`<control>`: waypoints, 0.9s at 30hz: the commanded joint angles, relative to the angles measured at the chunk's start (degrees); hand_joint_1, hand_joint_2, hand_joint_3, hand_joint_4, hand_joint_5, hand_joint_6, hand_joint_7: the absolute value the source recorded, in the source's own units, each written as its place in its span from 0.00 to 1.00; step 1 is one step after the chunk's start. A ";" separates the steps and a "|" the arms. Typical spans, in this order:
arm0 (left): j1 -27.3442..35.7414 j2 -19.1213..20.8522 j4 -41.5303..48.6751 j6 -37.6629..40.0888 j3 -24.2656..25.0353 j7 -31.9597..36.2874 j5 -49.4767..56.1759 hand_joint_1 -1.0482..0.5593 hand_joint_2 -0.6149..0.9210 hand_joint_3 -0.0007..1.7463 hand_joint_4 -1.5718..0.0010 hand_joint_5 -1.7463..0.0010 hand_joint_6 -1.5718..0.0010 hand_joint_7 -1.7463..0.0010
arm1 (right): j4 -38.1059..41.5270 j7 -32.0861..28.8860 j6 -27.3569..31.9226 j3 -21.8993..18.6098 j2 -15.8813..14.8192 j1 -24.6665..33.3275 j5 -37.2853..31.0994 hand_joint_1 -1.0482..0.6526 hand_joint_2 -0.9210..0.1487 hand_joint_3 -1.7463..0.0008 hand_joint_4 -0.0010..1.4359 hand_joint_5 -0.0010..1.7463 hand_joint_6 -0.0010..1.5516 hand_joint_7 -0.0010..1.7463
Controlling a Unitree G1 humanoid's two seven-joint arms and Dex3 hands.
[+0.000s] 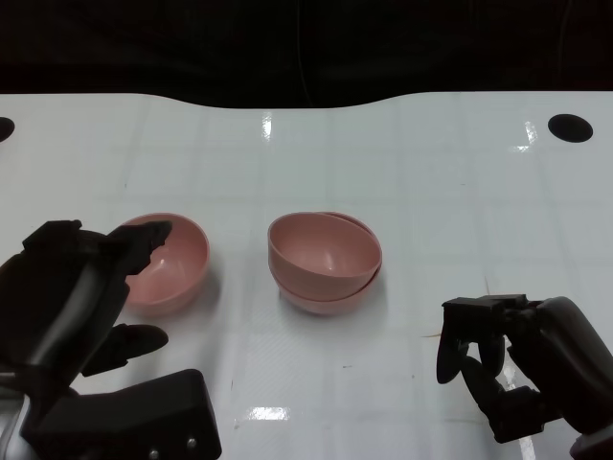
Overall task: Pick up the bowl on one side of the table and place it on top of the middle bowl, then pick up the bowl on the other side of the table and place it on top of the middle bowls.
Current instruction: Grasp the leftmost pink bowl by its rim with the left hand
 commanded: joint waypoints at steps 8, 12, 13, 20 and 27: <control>-6.82 2.96 9.93 2.90 -6.01 -2.66 4.63 0.30 0.97 0.00 0.73 0.77 0.68 1.00 | -1.82 -0.22 0.80 -0.28 0.04 0.90 -0.59 0.55 0.75 0.05 0.68 1.00 0.53 0.91; -9.03 3.55 13.90 3.58 -8.51 -2.86 5.60 0.30 0.98 0.00 0.71 0.80 0.68 1.00 | -2.05 -0.08 1.02 -0.39 0.07 1.03 -0.51 0.55 0.74 0.05 0.68 1.00 0.54 0.91; -9.68 3.69 14.84 3.84 -9.19 -2.93 5.91 0.30 0.98 0.00 0.70 0.81 0.68 1.00 | -2.11 -0.07 1.14 -0.42 0.09 1.10 -0.53 0.55 0.74 0.05 0.68 1.00 0.54 0.91; -15.85 3.32 24.46 5.55 -14.13 -2.43 7.89 0.31 1.00 0.01 0.65 0.89 0.68 1.00 | -1.85 -0.32 0.92 -0.35 0.00 1.14 -0.79 0.55 0.75 0.05 0.67 1.00 0.54 0.90; -22.20 3.00 37.91 3.72 -17.89 1.70 6.32 0.35 1.00 0.02 0.60 0.92 0.66 0.99 | -1.91 0.27 0.89 -0.47 -0.17 1.11 -0.21 0.55 0.74 0.05 0.67 1.00 0.54 0.89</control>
